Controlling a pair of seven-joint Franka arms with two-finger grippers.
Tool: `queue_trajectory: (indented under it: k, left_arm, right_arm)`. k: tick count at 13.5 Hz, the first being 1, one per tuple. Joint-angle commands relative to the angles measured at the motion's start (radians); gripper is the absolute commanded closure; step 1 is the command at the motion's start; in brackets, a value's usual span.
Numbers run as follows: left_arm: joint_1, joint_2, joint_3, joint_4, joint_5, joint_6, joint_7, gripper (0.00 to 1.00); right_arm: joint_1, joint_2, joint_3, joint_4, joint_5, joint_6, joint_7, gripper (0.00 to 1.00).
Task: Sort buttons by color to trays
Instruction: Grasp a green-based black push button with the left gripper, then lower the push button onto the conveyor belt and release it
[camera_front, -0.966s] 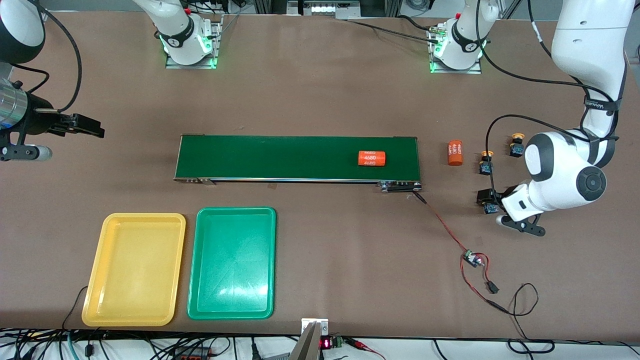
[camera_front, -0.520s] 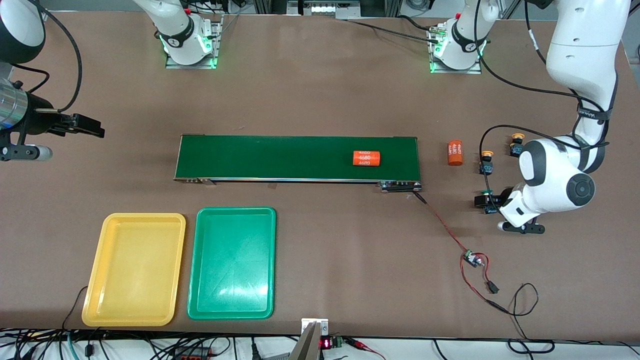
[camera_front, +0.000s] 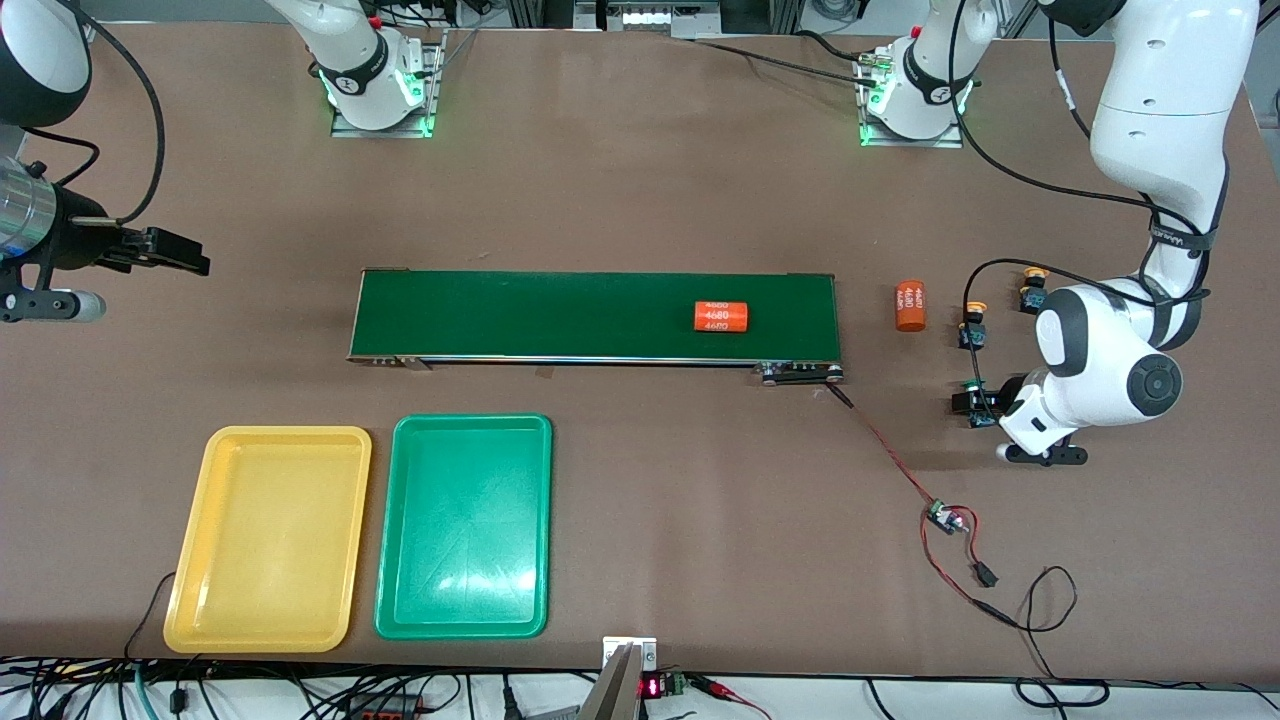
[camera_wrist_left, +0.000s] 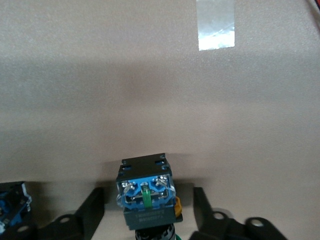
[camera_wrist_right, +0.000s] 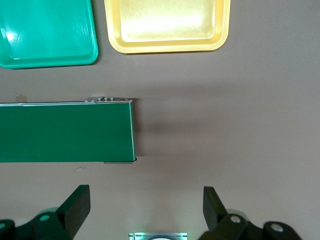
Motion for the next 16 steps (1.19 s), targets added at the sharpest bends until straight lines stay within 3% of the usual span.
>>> queue_trajectory:
  k: [1,7,9,16]
  left_arm:
    - [-0.012,-0.022,-0.005,-0.020,0.020,-0.021,0.005,1.00]
    - [-0.065,-0.152,-0.045,-0.018,0.023,-0.170,0.013,1.00]
    - [-0.074,-0.190,-0.098,-0.018,0.021,-0.195,-0.007,1.00]
    - [-0.163,-0.227,-0.253,-0.021,0.021,-0.232,-0.354,1.00]
  right_arm:
    - [-0.001,0.000,0.000,0.016,0.012,-0.016,-0.003,0.00]
    - [-0.001,0.002,0.000,0.016,0.012,-0.016,-0.002,0.00]
    - [-0.001,0.002,0.000,0.016,0.012,-0.016,-0.003,0.00]
    - [-0.003,0.002,0.002,0.016,0.012,-0.016,-0.003,0.00]
